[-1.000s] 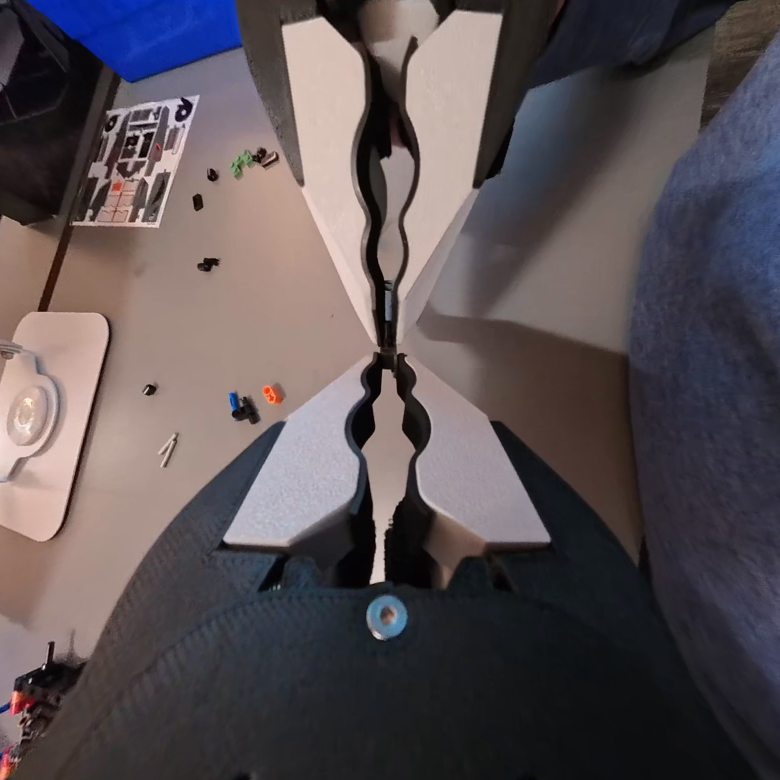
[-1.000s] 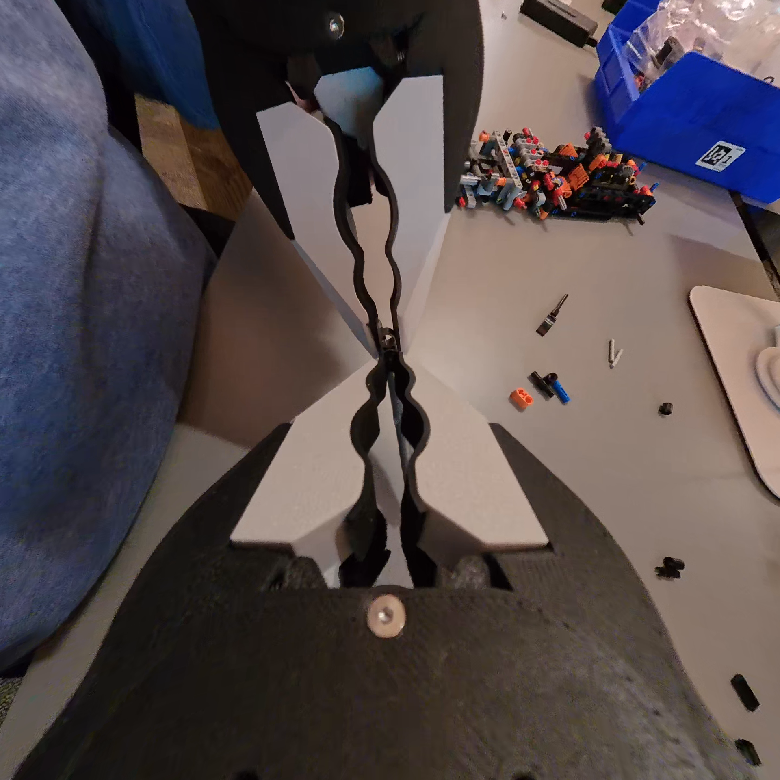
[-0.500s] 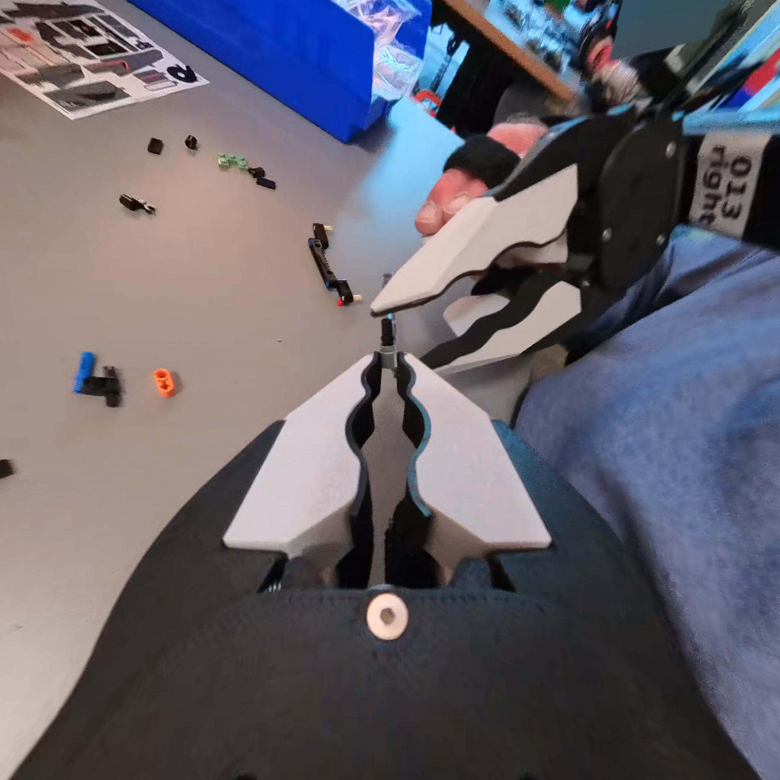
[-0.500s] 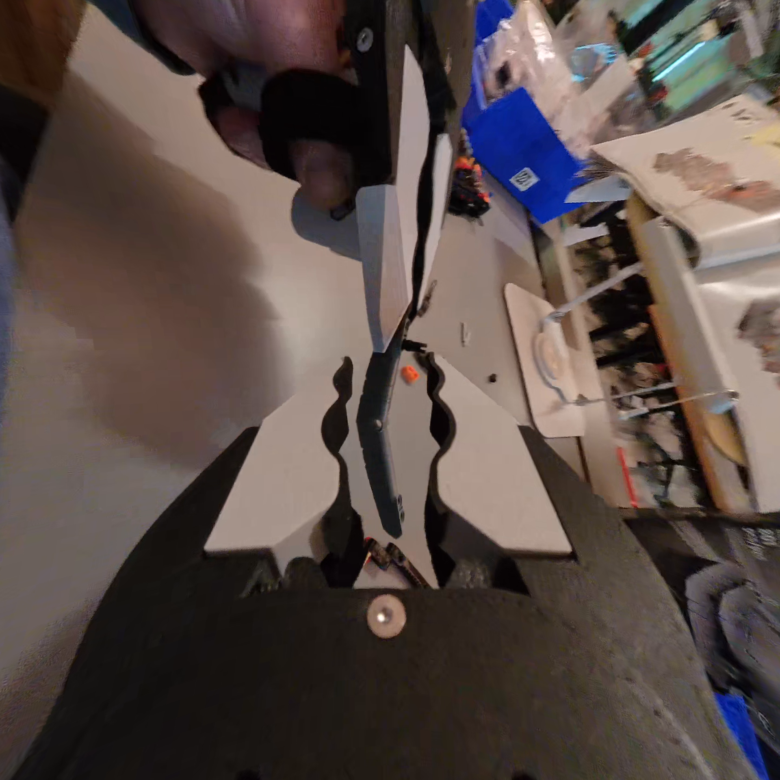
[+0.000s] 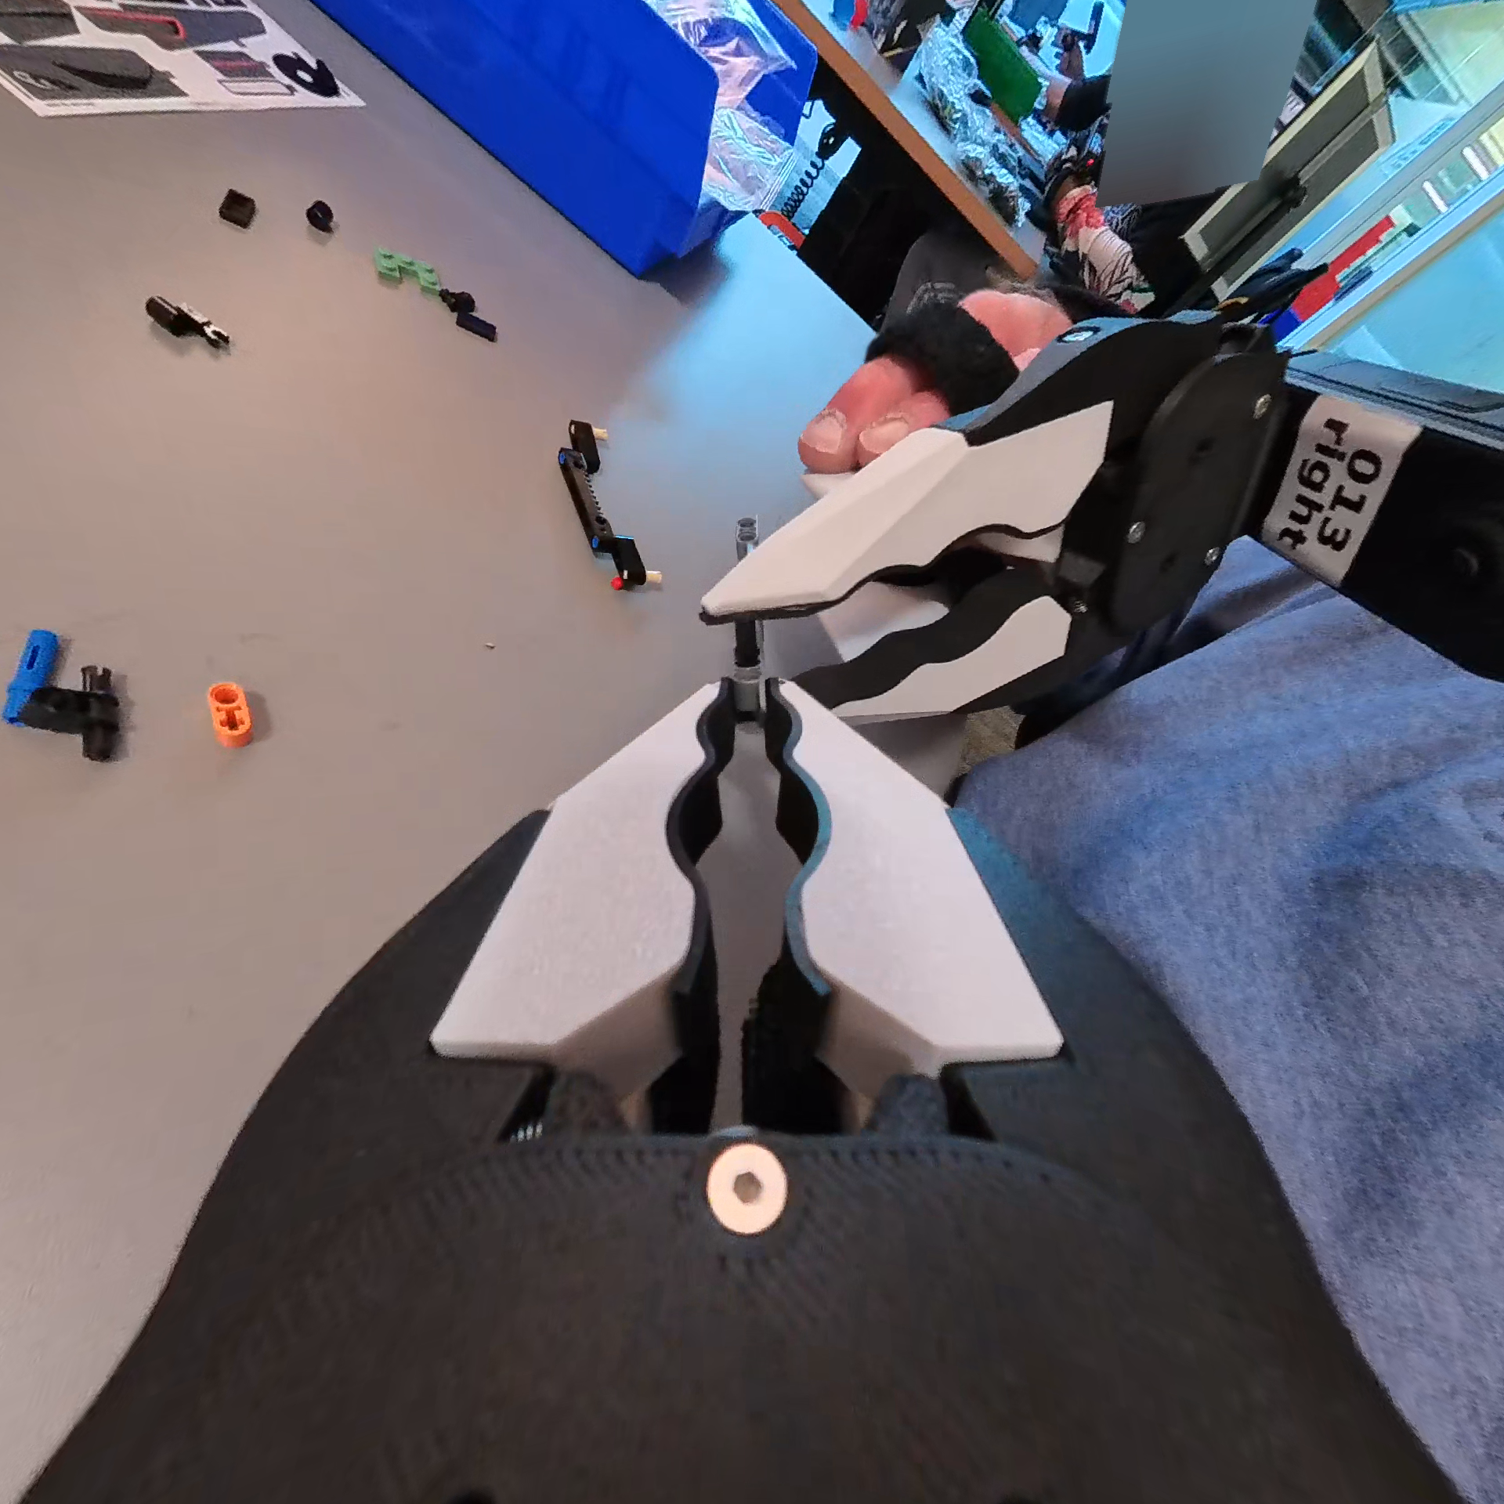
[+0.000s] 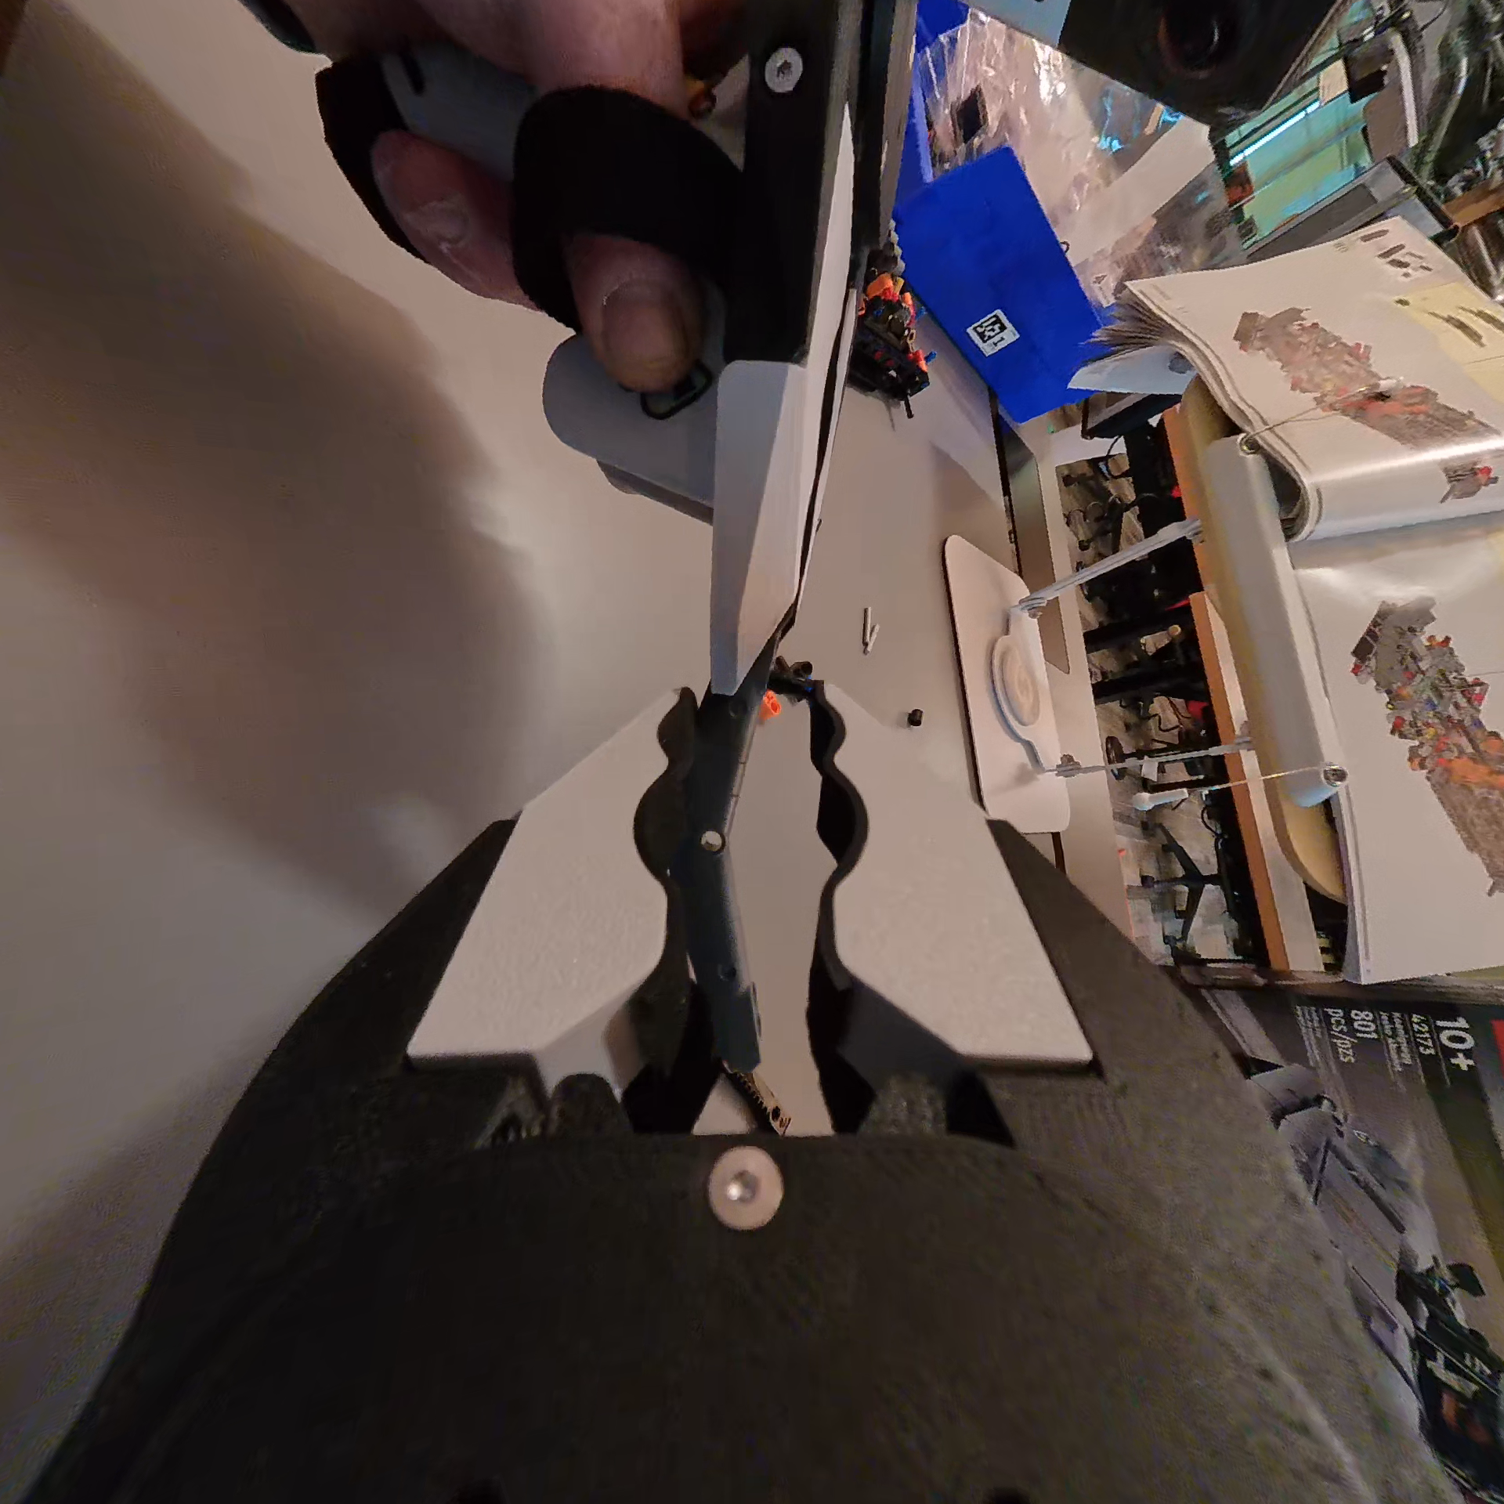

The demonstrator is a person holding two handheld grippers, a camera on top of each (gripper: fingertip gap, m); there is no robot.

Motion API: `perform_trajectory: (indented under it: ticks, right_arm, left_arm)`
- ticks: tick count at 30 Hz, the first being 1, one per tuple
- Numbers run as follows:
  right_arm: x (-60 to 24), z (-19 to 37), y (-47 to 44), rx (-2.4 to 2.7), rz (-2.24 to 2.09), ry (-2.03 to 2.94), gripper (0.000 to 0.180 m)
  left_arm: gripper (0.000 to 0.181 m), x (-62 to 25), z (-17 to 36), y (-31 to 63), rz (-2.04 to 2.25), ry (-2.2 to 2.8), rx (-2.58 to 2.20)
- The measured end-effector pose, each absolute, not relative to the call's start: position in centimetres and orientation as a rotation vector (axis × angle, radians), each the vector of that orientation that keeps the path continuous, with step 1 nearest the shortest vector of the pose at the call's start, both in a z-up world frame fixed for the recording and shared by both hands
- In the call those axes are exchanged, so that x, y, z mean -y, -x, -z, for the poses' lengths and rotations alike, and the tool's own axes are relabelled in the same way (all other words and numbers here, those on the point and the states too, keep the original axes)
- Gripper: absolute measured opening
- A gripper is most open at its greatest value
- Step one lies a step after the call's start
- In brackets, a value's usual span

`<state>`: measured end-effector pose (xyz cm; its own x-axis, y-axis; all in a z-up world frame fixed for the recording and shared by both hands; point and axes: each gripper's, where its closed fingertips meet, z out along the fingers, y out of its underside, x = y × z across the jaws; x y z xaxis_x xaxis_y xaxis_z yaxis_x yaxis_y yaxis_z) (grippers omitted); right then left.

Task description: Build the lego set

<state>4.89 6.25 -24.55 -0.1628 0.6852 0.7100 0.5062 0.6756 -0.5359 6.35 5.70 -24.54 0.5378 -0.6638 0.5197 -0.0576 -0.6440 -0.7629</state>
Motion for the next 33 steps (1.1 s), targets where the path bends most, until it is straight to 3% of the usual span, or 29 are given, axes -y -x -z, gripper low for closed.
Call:
perform_trajectory:
  ticks: [10,12,14,25,33]
  right_arm:
    - [-6.2,25.5,-4.3,1.865,-0.264,1.027,0.022]
    - [-6.2,24.7,-4.6,1.835,-0.264,1.023,0.046]
    - [-6.6,24.8,-5.8,1.851,-0.282,1.084,0.048]
    - [-8.5,26.0,-10.7,1.804,-0.415,1.273,0.039]
    - [-9.8,25.7,-11.9,1.745,-0.467,1.33,0.039]
  left_arm:
    - [0.005,-5.8,25.4,-5.8,1.105,2.082,-0.538]
    - [0.005,-5.8,25.3,-5.6,1.119,2.081,-0.529]
    - [0.005,-5.7,26.1,-5.3,1.159,2.117,-0.516]
    - [0.005,-6.0,30.7,-3.5,1.146,2.256,-0.429]
    - [0.03,-6.6,30.5,-1.1,0.971,2.253,-0.425]
